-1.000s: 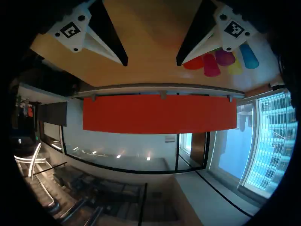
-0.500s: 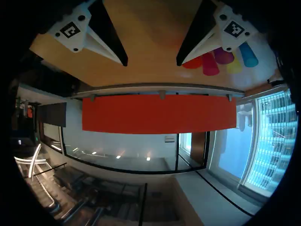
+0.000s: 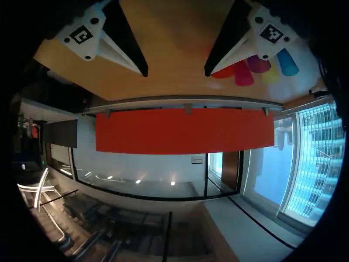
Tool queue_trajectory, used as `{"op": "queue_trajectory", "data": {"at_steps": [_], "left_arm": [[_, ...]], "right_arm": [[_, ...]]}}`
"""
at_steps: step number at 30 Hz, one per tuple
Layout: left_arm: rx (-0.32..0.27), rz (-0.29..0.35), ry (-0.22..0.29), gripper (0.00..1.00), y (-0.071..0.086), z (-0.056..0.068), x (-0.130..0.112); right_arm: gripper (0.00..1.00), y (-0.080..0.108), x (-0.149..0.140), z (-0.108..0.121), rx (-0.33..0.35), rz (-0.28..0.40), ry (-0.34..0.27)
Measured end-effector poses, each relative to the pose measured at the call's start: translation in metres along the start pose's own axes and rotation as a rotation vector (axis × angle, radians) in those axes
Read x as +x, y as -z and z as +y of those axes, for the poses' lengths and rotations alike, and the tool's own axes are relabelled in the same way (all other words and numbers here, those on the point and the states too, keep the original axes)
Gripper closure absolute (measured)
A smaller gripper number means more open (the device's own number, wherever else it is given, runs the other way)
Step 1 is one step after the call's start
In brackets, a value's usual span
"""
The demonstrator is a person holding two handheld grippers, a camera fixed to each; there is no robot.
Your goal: Pour water
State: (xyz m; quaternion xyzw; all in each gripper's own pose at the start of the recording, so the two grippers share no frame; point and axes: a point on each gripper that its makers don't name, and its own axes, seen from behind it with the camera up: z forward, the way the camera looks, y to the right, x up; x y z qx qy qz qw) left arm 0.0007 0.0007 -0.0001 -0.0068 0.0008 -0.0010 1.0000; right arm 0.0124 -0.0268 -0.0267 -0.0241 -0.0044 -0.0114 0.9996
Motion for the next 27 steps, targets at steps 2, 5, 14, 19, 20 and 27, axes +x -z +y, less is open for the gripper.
{"op": "queue_trajectory", "data": {"at_steps": [2,5,14,19,20,27], "left_arm": [[0.0,0.0,0.0,0.11,0.0,0.0,0.0],[0.0,-0.001,0.0,0.11,0.0,0.0,0.0],[0.0,-0.001,-0.001,0.11,0.0,0.0,0.0],[0.0,-0.001,-0.001,0.11,0.0,0.0,0.0],[0.0,-0.001,-0.001,0.11,0.0,0.0,0.0],[0.0,-0.001,-0.001,0.11,0.0,0.001,0.0]], "right_arm": [[0.0,0.001,0.0,0.0,0.001,0.002,0.0],[0.0,0.002,0.001,0.0,0.002,0.007,0.005],[0.0,0.005,0.015,0.006,0.002,0.058,0.04],[0.0,0.003,0.017,0.01,0.003,0.089,0.047],[0.0,0.002,0.016,0.01,0.005,0.094,0.045],[0.0,-0.009,0.002,0.012,0.002,0.105,0.019]]}}
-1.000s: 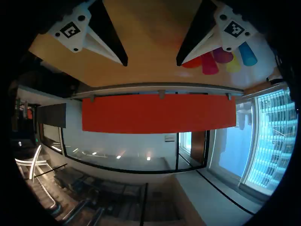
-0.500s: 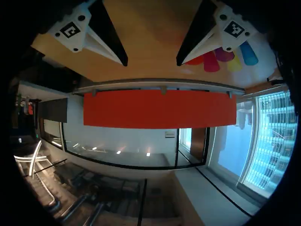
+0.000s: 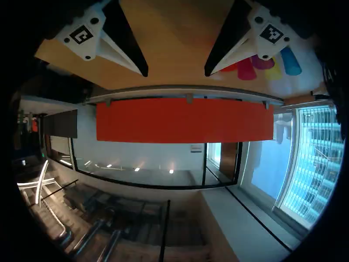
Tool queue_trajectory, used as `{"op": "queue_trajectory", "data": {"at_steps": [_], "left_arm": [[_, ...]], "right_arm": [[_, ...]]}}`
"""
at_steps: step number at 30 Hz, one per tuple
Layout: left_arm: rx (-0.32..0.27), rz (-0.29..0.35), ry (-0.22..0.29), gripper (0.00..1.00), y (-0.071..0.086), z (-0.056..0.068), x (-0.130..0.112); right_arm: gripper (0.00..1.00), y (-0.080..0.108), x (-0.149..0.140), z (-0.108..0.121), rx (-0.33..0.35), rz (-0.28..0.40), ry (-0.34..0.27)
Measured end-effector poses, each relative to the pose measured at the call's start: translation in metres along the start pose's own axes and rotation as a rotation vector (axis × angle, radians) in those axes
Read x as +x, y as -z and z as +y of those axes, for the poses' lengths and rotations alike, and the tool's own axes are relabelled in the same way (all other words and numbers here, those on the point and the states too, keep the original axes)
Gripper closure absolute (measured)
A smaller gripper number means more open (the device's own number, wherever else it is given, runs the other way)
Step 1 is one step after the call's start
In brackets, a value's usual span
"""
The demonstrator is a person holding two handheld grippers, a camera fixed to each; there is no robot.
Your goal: Pour water
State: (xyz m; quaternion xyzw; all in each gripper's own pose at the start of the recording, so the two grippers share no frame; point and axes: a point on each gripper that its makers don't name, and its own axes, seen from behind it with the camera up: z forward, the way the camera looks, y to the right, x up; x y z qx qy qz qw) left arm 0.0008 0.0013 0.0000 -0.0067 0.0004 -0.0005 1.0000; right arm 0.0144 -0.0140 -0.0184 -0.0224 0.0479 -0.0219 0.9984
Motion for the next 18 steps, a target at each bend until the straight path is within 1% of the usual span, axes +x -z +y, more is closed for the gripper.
{"op": "queue_trajectory", "data": {"at_steps": [6,9,18], "left_arm": [[0.0,0.0,0.0,0.11,0.0,0.0,0.0],[0.0,0.0,0.0,0.11,0.0,-0.001,0.0],[0.0,0.0,0.0,0.11,0.0,-0.001,0.0]], "right_arm": [[0.0,-0.007,-0.008,0.002,-0.009,0.018,0.002],[0.0,-0.01,-0.011,0.005,-0.017,0.018,-0.009],[0.0,-0.013,-0.03,0.01,-0.008,-0.011,-0.047]]}}
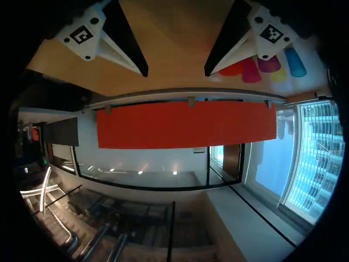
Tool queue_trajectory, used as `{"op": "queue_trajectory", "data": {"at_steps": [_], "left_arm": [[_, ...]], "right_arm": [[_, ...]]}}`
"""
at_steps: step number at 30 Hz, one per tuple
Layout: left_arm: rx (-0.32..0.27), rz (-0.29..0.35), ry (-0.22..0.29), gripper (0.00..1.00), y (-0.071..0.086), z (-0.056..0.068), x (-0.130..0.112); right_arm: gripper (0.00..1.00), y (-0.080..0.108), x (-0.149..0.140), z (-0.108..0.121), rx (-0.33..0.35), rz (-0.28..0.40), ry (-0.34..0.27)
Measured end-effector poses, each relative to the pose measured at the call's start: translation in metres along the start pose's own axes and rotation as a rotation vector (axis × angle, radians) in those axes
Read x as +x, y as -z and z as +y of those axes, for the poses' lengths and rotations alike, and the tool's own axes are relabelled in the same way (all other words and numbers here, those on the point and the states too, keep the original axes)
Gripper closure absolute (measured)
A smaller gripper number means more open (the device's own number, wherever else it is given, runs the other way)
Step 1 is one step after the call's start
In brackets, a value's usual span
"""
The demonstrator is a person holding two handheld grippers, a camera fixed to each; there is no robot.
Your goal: Pour water
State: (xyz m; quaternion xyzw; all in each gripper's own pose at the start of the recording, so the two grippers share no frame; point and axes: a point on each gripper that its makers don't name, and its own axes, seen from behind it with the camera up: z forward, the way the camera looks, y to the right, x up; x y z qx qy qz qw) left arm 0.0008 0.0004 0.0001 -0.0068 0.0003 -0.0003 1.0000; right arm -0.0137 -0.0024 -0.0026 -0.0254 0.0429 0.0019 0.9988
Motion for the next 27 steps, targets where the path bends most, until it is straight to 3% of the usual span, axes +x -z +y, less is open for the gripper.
{"op": "queue_trajectory", "data": {"at_steps": [12,27], "left_arm": [[0.0,0.0,0.0,0.11,0.0,-0.001,0.0],[0.0,0.0,0.0,0.11,0.0,0.001,0.0]], "right_arm": [[0.0,-0.003,-0.012,0.005,-0.009,-0.026,0.05],[0.0,-0.002,-0.012,0.006,-0.007,-0.026,0.046]]}}
